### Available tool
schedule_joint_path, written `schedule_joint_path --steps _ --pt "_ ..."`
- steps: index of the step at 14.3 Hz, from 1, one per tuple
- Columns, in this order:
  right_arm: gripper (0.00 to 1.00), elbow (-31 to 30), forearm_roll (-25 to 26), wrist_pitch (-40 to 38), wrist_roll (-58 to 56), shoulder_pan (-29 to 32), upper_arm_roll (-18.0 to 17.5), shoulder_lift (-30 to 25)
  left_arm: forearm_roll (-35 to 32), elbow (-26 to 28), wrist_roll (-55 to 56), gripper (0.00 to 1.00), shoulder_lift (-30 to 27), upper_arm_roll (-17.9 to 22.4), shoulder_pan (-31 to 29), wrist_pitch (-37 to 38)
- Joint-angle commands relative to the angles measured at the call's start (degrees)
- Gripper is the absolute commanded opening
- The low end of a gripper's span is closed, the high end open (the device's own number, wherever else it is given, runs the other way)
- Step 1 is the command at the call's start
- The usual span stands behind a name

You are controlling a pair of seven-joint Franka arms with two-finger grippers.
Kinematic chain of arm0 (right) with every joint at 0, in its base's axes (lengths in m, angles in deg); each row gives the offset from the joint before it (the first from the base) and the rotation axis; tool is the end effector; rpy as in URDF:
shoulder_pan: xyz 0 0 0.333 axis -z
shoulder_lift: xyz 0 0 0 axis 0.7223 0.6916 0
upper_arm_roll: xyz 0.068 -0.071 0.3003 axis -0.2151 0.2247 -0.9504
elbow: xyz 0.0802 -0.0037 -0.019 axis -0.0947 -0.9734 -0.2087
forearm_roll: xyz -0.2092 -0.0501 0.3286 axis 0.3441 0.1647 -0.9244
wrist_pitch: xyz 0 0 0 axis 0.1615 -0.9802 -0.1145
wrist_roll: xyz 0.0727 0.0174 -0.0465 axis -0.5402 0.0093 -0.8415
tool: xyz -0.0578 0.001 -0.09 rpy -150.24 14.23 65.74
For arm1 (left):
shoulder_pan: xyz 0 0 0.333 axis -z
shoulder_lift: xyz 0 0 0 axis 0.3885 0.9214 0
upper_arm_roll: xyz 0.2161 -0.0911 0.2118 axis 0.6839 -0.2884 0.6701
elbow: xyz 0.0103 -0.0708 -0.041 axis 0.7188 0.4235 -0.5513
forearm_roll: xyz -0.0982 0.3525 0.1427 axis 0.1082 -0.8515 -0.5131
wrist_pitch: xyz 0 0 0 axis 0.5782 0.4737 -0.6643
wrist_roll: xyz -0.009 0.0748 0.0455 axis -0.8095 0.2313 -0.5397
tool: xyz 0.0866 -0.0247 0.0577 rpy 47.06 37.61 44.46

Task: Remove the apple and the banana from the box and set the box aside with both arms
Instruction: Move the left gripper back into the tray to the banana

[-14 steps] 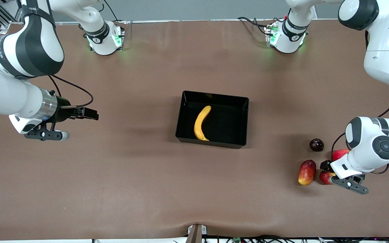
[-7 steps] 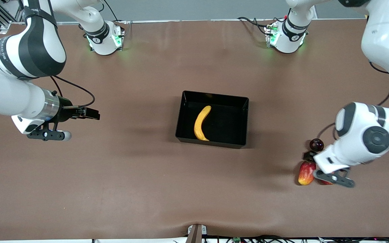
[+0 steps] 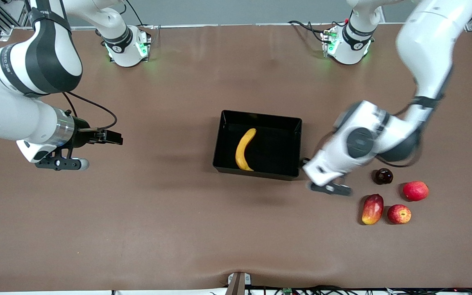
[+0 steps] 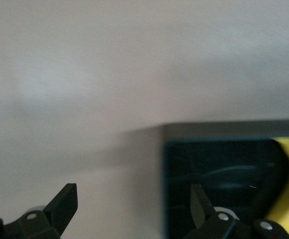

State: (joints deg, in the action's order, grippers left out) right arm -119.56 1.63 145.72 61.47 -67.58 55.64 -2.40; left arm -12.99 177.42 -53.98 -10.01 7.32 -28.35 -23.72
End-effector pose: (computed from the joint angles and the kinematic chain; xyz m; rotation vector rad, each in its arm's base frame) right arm 0.6127 0.1256 0.4961 -2.9748 0.1178 0.3002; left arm 0.6135 -0.3070 0.3251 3.1262 -0.2659 -0.1184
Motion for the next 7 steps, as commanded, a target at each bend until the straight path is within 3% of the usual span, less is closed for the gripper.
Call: schedule_joint_path --steps 1,7 --pt "1.00 -0.33 -0.71 -0.28 0.91 -0.47 0.47 0.27 -1.85 0.22 6.77 1.00 0.58 0.22 5.64 -1.67" --pt "1.00 -0.33 -0.71 -0.46 0.83 -0.55 0.47 0.27 -1.76 0.40 10.66 1.00 4.26 2.76 14.87 -11.94"
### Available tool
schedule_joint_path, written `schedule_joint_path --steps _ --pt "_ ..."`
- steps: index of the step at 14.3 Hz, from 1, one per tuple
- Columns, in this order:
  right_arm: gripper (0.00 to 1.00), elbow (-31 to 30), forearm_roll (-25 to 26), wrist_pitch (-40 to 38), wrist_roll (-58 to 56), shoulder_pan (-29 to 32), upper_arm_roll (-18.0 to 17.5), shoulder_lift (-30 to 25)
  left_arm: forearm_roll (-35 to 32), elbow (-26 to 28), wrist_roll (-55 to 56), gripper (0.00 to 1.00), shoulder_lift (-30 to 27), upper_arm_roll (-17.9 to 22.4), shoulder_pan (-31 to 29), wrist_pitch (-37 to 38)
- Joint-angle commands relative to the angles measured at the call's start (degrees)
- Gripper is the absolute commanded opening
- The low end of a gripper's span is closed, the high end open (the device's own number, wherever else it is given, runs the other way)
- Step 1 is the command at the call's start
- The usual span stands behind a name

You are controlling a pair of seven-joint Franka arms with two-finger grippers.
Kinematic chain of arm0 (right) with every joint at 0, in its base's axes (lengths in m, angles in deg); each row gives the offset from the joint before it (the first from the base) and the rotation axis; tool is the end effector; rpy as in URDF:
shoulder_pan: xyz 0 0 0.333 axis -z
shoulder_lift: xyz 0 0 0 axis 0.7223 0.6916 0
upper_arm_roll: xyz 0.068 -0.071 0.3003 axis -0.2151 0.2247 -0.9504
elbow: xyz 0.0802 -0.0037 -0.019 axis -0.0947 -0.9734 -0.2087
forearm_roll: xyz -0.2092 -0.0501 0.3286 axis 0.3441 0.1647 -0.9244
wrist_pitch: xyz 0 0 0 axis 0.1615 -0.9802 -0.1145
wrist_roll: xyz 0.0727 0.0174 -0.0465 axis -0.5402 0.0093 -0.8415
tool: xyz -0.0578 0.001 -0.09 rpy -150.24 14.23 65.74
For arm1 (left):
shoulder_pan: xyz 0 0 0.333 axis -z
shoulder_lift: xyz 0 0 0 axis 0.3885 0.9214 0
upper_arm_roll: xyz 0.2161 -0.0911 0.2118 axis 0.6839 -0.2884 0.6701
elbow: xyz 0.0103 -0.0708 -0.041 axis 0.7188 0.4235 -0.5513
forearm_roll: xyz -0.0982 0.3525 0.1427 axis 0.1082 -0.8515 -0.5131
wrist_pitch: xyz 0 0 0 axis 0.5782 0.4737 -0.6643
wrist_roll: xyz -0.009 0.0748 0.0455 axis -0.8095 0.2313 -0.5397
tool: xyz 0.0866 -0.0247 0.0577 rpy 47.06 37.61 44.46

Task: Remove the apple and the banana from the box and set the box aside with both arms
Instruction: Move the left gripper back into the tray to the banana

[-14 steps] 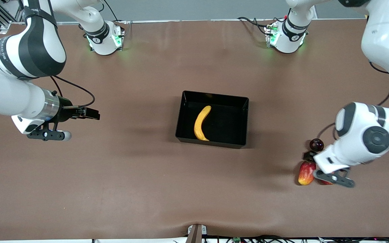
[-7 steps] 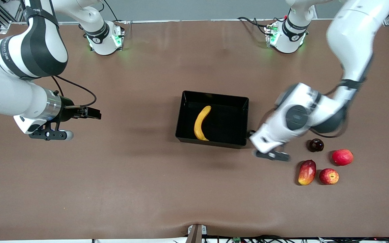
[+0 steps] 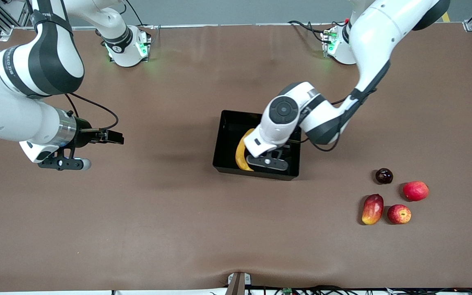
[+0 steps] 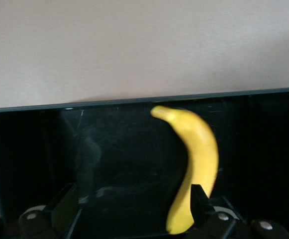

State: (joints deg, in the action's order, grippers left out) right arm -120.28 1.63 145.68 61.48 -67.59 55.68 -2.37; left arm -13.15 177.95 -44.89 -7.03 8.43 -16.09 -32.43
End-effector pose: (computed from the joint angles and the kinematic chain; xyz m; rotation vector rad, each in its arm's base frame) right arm 0.6113 0.1248 0.4900 -2.9753 0.1217 0.3203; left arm 0.5478 -0.4340 0.2994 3.0468 -0.3200 -0.0388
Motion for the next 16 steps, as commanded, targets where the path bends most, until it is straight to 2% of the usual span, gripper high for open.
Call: schedule_joint_path --steps 1,4,8,13,14,15,16 --pt "1.00 0.39 -0.71 -0.41 0.81 -0.19 0.43 0.24 -1.68 -0.13 3.66 1.00 1.90 3.31 4.98 -4.73" --pt "1.00 0.39 -0.71 -0.41 0.81 -0.10 0.43 0.24 -1.60 -0.22 6.14 1.00 3.13 9.72 11.85 -8.95" --pt "1.00 -0.39 -0.71 -0.33 0.81 -0.63 0.43 0.24 -1.60 -0.13 8.34 1.00 6.29 10.88 13.97 -13.43" --pt "1.00 -1.63 -0.71 0.11 0.99 -1.77 0.43 0.24 -1.68 -0.05 10.36 1.00 7.61 13.52 17.57 -13.80" --pt "1.00 -1.63 -0.71 0.20 0.99 -1.86 0.43 0.24 -1.68 0.04 10.45 0.84 7.79 13.52 17.66 -13.71" --pt "1.00 -1.63 -0.71 0.20 0.99 -1.86 0.43 0.24 -1.68 0.04 10.36 0.58 7.97 13.52 17.66 -13.80" --pt "1.00 -1.72 -0.71 0.20 0.99 -2.03 0.43 0.32 -1.68 0.04 10.28 0.20 7.97 13.52 17.66 -13.71"
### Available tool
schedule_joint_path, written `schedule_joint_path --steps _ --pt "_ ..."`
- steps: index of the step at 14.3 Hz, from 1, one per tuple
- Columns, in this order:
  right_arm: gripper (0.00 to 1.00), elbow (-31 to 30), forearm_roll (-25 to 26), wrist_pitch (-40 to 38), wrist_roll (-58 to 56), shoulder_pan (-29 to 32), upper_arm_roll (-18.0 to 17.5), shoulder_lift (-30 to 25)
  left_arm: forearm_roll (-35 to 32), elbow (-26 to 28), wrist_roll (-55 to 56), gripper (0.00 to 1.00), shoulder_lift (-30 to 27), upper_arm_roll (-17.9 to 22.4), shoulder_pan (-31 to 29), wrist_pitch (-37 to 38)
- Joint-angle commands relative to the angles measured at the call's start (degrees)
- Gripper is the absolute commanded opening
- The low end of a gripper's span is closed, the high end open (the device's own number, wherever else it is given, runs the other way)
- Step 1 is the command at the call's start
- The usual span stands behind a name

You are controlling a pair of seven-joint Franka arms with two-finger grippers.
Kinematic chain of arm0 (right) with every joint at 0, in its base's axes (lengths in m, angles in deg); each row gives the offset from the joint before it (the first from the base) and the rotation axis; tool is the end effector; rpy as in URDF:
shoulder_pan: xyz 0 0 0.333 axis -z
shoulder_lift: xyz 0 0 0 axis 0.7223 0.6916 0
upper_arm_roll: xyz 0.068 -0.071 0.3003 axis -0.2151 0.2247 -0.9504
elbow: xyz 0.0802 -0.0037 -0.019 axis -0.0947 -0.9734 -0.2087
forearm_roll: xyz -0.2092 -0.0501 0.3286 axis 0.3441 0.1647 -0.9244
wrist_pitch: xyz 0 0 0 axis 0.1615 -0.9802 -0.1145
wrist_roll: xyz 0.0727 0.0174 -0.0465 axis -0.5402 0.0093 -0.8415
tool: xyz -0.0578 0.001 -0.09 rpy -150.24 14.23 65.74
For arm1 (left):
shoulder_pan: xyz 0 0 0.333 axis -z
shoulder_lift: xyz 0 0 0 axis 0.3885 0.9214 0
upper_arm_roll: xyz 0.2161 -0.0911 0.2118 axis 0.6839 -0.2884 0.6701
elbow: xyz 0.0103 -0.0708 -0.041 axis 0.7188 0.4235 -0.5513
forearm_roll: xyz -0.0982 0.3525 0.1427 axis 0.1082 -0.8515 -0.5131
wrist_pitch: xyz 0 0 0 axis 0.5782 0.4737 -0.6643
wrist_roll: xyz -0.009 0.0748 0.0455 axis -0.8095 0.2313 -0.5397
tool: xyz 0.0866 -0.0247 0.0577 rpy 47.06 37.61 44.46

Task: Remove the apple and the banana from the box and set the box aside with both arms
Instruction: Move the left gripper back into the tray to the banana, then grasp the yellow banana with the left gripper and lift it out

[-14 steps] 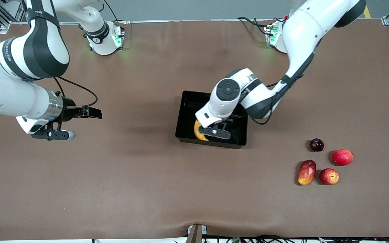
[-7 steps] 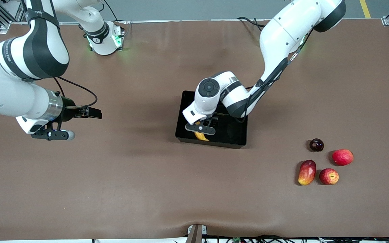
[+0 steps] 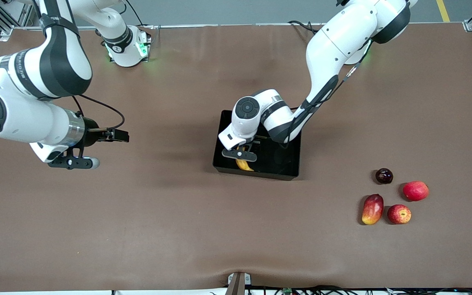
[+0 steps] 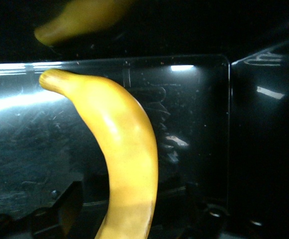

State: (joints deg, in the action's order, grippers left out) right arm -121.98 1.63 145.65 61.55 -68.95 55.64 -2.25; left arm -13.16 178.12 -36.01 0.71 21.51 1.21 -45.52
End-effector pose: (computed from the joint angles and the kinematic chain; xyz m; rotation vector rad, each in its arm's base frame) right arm 0.6046 0.1382 0.4751 -2.9796 0.0945 0.3708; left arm 0.4877 -0.5072 0.1840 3.0615 -0.2820 0.0080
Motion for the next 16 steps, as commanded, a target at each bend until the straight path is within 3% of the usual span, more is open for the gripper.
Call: schedule_joint_path --steps 1,8,13,16 --pt "1.00 -0.37 -0.70 0.15 1.01 -1.11 0.47 0.21 -1.68 -0.12 1.31 0.00 0.06 0.45 0.36 -0.27" --pt "1.00 -1.42 -0.79 0.50 8.30 -4.11 0.47 1.00 -1.68 -0.56 0.95 0.00 -5.47 -0.08 -0.26 5.97" --pt "1.00 -2.83 -0.79 0.50 8.39 -4.45 0.47 0.74 -1.33 -0.65 -2.55 0.00 -12.41 -0.17 -1.31 11.76" --pt "1.00 -4.58 -0.79 3.29 14.88 -7.79 0.47 0.83 -0.71 -0.65 -5.45 0.00 -15.93 -0.26 -3.59 14.31"
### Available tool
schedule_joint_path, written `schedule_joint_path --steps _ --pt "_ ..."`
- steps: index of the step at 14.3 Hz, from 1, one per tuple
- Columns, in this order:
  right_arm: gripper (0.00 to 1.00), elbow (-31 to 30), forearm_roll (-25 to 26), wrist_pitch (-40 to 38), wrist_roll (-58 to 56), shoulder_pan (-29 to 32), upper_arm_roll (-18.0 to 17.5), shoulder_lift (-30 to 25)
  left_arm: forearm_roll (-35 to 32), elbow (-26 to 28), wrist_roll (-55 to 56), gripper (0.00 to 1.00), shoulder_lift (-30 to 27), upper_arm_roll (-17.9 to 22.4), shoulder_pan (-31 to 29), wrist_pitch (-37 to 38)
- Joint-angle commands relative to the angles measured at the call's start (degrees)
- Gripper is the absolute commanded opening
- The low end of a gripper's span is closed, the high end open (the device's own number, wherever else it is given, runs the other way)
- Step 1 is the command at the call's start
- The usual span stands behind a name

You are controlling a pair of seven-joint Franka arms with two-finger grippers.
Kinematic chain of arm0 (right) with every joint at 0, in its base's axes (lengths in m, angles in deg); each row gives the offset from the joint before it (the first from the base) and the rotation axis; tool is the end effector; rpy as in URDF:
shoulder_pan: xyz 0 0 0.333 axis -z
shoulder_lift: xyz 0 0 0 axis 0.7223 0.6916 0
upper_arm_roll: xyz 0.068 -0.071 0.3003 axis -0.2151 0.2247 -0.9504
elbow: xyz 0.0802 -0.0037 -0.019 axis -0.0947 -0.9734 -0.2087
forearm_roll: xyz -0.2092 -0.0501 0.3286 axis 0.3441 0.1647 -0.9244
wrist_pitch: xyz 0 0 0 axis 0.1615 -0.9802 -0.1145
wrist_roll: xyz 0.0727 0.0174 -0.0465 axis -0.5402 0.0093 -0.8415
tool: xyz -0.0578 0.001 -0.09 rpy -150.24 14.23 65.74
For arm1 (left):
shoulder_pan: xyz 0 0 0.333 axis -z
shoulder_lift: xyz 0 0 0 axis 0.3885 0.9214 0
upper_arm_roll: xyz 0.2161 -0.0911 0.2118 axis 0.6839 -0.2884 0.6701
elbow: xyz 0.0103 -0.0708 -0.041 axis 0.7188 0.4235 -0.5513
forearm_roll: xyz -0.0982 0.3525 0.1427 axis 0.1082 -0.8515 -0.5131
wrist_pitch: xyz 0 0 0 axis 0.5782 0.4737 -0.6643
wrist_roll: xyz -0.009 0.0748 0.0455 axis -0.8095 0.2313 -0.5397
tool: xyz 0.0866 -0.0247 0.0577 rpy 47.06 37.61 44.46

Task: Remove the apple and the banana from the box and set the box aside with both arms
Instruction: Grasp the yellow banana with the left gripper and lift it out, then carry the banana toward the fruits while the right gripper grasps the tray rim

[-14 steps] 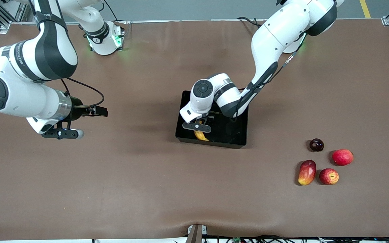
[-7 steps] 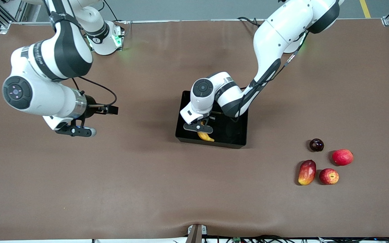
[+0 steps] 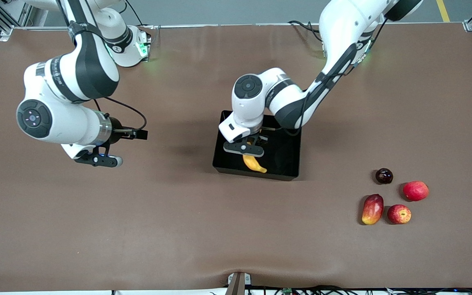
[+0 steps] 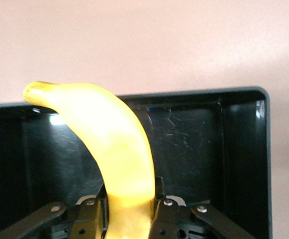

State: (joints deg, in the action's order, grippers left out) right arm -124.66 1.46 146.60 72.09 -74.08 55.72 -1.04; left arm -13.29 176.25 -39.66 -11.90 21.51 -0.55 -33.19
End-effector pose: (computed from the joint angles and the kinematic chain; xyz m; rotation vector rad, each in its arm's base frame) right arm 0.5879 0.1896 0.4422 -3.0102 0.2581 0.4722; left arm 0.5174 -0.4827 0.3229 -3.0990 0.3189 -0.1720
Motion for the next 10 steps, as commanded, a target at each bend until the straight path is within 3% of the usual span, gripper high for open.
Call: schedule_joint_path --steps 1,5,10 --pt "1.00 -2.78 -0.62 3.48 5.22 -3.63 0.39 -0.47 -0.50 1.31 -2.95 0.00 -4.46 -0.35 -2.70 3.21" --pt "1.00 -6.65 -0.62 9.98 5.85 -8.36 0.39 -0.21 4.76 1.48 -15.13 0.00 -8.24 -1.57 -10.42 7.60" --pt "1.00 -8.68 -0.62 21.32 16.89 -16.36 0.30 4.26 8.29 3.67 -37.18 0.00 -9.22 -3.33 -21.85 12.01"
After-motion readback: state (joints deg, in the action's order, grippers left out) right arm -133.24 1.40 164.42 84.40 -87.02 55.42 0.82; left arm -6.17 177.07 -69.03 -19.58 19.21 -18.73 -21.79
